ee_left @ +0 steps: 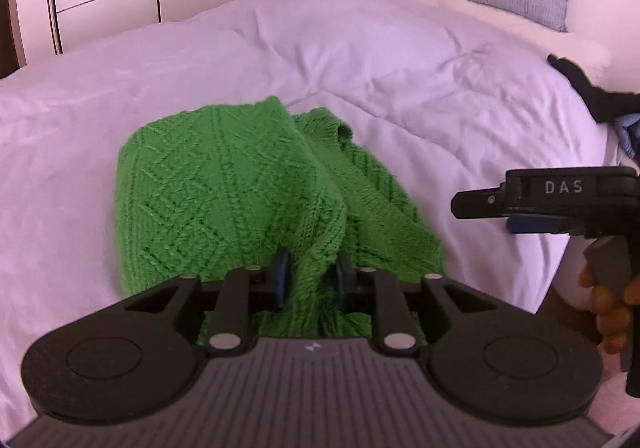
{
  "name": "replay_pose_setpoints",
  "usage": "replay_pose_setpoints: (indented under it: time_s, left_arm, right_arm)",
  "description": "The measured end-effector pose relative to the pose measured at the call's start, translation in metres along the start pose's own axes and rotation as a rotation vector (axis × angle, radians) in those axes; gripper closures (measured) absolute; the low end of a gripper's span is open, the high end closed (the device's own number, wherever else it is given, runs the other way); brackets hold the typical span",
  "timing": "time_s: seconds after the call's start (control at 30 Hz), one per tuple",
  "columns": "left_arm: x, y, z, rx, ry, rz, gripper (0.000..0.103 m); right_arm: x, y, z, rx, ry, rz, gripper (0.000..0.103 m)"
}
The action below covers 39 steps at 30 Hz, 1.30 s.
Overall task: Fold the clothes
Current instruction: 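Fold the held side over the vest middle with the left gripper and release, then grasp the edge of the folded vest with the right gripper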
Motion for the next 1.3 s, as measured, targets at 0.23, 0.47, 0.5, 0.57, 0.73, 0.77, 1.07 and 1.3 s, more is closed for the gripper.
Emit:
replay_pose_setpoints:
  time_s: [0.23,0.47,0.5,0.57,0.73,0.77,1.07,1.3]
  left_arm:
    - [0.030,0.058,0.022,-0.124,0.177,-0.106,0.077]
    - [0.121,0.059,0.024,-0.084,0.313,0.013,0.079]
    - [0.131,0.053,0.027,-0.068,0.319,0.010,0.079]
    - [0.144,0.040,0.037,-0.046,0.317,-0.010,0.079]
    - [0.169,0.006,0.053,0.035,0.284,-0.079,0.079]
    - [0.174,-0.003,0.054,0.057,0.293,-0.097,0.079]
    - [0.200,-0.022,0.054,0.085,0.393,-0.251,0.078]
    - [0.200,-0.031,0.054,0.093,0.378,-0.272,0.077]
  right_arm:
    - [-0.001,0.000,0.004,-0.017,-0.026,0.033,0.009]
    - [0.023,-0.003,0.024,0.017,-0.044,0.228,0.018]
    - [0.027,-0.005,0.029,0.030,-0.047,0.267,0.019]
    - [0.037,-0.012,0.041,0.071,-0.053,0.350,0.020]
    - [0.065,-0.037,0.060,0.189,-0.032,0.484,0.035]
    - [0.071,-0.043,0.062,0.210,-0.021,0.502,0.037]
    - [0.115,-0.117,0.092,0.391,-0.034,0.664,0.040]
    - [0.133,-0.133,0.094,0.457,-0.015,0.723,0.051]
Point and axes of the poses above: each gripper's, at about its wrist camera, not at the fingertips, and y roughly against the way its jaws point, x to its left, z to its top, the point moved 9 cm from there along -y, roughly the way its jaws point, and after that the axes turned 11 degrees about -z, right-handed, at the moved point
